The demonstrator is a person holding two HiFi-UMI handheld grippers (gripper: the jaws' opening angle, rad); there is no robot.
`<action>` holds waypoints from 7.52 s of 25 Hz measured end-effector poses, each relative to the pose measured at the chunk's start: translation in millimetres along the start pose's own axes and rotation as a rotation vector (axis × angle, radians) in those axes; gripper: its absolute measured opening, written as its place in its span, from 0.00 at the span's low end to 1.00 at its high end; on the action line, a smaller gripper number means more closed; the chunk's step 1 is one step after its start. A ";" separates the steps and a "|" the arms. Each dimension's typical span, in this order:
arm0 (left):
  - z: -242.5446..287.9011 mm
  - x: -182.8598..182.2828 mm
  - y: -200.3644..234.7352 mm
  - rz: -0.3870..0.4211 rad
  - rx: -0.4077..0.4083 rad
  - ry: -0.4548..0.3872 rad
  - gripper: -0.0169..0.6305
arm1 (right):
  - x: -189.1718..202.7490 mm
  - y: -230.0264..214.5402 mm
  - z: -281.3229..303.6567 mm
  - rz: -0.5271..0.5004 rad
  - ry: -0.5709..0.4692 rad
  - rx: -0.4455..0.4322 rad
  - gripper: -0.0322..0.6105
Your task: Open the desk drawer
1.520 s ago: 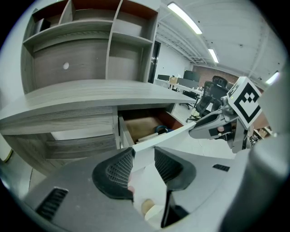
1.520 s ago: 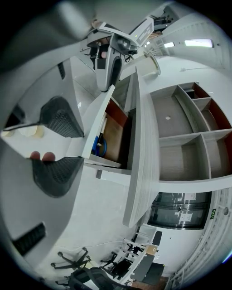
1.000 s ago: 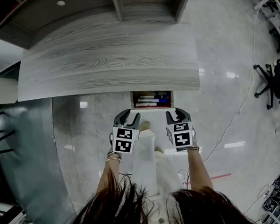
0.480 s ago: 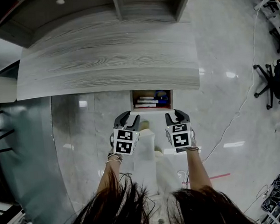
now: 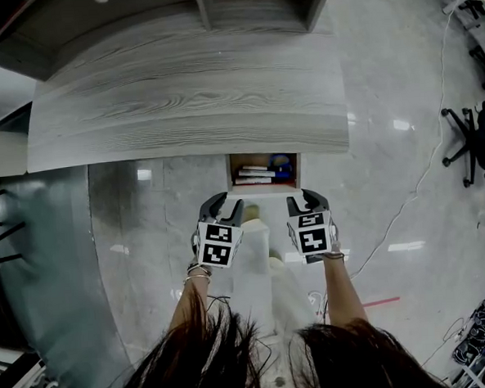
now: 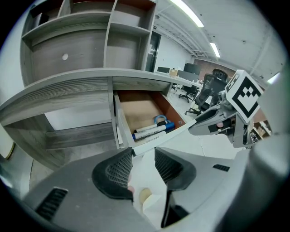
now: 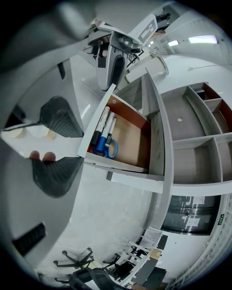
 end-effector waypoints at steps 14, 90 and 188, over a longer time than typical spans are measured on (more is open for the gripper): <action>7.5 7.2 0.4 0.026 -0.006 0.050 0.24 | 6.2 0.9 9.3 -0.014 0.043 -0.008 0.26; -180.8 31.1 -150.2 -0.035 -0.127 -0.170 0.11 | 69.0 54.7 -178.2 0.087 -0.279 -0.033 0.16; -387.8 181.7 -241.1 0.072 -0.152 -0.415 0.09 | 223.4 201.8 -341.1 -0.071 -0.458 0.061 0.08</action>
Point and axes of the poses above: the fingertips, and each gripper's own axes: z forward along the fingers, y to its left, x out of its underside, the point moved 10 cm from there along -z, backward along the fingers, and after that the axes turned 1 degree about y, right-handed, at the moved point
